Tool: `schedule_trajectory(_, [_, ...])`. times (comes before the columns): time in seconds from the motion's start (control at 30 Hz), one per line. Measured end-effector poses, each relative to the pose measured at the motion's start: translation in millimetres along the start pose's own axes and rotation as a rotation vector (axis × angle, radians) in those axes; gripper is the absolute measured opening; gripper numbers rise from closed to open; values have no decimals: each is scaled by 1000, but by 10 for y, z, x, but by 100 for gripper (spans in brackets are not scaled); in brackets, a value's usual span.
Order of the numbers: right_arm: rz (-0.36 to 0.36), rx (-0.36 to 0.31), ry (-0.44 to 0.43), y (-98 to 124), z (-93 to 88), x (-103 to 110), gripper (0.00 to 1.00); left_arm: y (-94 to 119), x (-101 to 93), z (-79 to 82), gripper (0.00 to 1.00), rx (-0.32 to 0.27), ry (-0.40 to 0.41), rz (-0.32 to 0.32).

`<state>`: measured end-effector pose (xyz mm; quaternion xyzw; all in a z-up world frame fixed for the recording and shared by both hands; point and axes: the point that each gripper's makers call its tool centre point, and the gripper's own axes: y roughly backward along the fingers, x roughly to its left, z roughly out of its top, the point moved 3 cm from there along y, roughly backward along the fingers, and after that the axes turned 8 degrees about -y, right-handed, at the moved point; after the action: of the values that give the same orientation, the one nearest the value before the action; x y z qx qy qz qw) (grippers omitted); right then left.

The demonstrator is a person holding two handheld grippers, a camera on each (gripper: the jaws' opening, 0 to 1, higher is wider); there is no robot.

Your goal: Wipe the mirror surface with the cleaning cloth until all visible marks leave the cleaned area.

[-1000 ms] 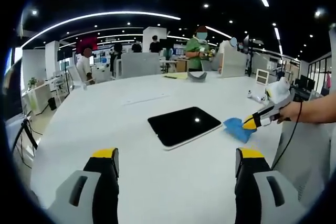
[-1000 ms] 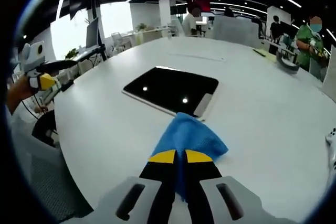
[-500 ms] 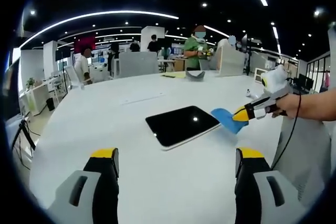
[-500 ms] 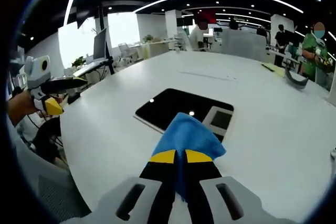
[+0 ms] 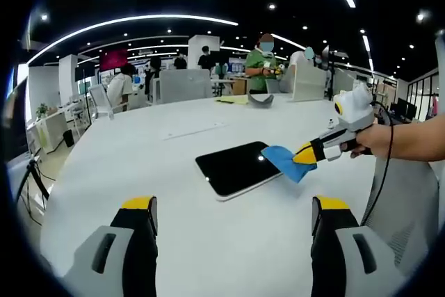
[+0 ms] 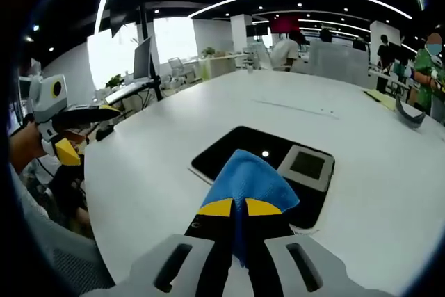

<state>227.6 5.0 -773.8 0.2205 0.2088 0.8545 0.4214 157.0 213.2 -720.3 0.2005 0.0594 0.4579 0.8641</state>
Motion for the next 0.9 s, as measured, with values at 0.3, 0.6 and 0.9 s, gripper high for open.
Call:
schedule_trajectory(0.3, [36, -3, 2, -278, 134, 99, 0, 0, 27, 18, 93, 3, 3, 12])
schedule_trajectory(0.6, [49, -5, 5, -513, 280, 109, 0, -15, 55, 18, 93, 11, 9, 19])
schedule_trajectory(0.9, [37, 5, 12, -822, 422, 16, 0, -53, 78, 0, 93, 21, 19, 15])
